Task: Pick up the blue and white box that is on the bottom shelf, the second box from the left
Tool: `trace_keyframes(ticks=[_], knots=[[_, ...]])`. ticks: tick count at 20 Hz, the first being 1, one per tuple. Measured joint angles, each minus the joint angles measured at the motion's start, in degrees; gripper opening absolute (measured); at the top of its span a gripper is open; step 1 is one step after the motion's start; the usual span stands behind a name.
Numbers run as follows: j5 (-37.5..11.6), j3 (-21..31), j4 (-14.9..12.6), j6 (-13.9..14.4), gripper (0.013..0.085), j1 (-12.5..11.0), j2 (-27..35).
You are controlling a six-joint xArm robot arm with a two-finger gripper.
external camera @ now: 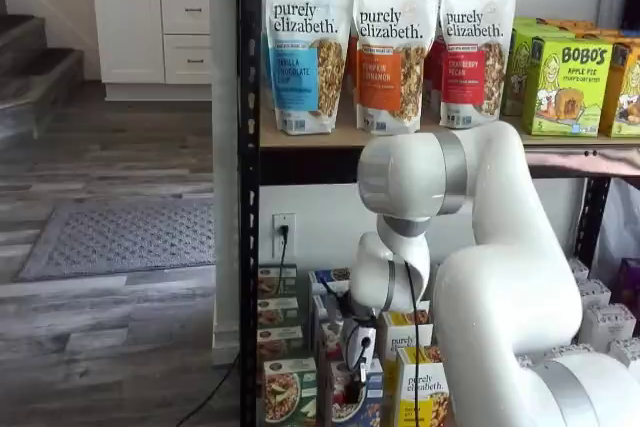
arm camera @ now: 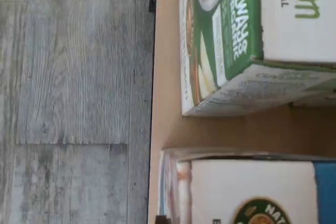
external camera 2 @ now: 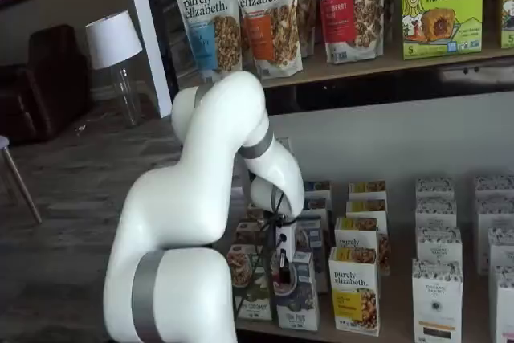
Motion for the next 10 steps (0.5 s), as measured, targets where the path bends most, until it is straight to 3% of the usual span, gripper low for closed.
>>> trace_keyframes(ticks=[8, 10], knots=[[0.1, 0.1, 0.1, 0.0, 0.045, 0.1, 0.0], [-0.1, 0.2, 0.3, -0.2, 0.045, 0.1, 0.0]])
